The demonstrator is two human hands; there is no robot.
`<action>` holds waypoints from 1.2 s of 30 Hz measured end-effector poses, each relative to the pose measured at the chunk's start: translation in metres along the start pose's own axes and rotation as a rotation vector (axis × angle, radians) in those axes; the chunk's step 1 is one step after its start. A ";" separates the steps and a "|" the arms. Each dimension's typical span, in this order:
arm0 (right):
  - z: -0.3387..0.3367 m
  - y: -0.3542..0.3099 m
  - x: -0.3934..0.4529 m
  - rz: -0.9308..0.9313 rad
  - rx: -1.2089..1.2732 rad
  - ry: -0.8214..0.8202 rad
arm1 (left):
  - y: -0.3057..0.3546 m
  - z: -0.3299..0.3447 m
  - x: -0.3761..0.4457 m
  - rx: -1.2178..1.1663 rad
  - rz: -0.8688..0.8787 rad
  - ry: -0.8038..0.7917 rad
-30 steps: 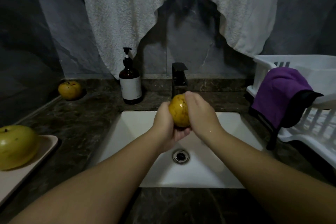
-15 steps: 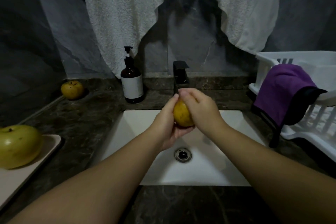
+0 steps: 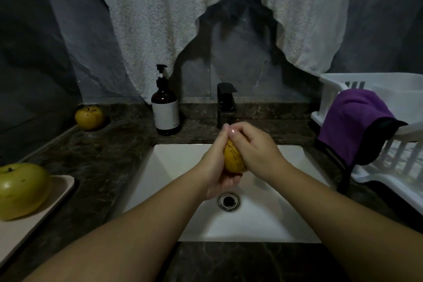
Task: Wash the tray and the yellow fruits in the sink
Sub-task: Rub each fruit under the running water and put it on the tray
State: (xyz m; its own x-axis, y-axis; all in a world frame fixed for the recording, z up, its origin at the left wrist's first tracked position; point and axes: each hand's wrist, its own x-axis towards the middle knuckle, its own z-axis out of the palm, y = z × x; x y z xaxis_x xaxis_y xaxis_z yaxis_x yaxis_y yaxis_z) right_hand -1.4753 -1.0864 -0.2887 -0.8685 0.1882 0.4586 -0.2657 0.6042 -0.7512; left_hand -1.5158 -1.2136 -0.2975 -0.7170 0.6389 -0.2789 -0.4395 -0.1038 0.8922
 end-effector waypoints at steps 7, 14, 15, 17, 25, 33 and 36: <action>0.015 -0.008 0.008 0.403 -0.022 -0.031 | 0.003 -0.006 0.009 0.296 0.486 0.250; 0.015 0.007 -0.002 0.228 -0.047 -0.018 | 0.005 -0.014 0.004 0.193 0.006 0.083; 0.017 0.006 -0.001 0.228 -0.019 -0.026 | 0.005 -0.015 0.007 0.194 0.075 0.105; 0.021 -0.005 0.003 0.372 0.179 -0.043 | 0.006 -0.016 0.011 0.334 0.316 0.198; 0.019 -0.006 -0.001 0.220 0.036 -0.004 | 0.005 -0.016 0.008 0.360 0.258 0.191; 0.014 -0.002 -0.001 0.080 -0.109 -0.004 | 0.007 -0.016 0.003 0.237 0.159 0.146; 0.023 -0.009 0.002 0.419 0.233 -0.023 | 0.006 -0.015 0.008 0.523 0.486 0.309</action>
State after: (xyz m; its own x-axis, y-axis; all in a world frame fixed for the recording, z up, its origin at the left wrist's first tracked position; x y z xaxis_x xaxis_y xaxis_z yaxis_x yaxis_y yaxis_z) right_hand -1.4845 -1.1088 -0.2921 -0.9293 0.3595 0.0843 0.0251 0.2894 -0.9569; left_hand -1.5323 -1.2206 -0.3001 -0.9160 0.3640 0.1686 0.2202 0.1049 0.9698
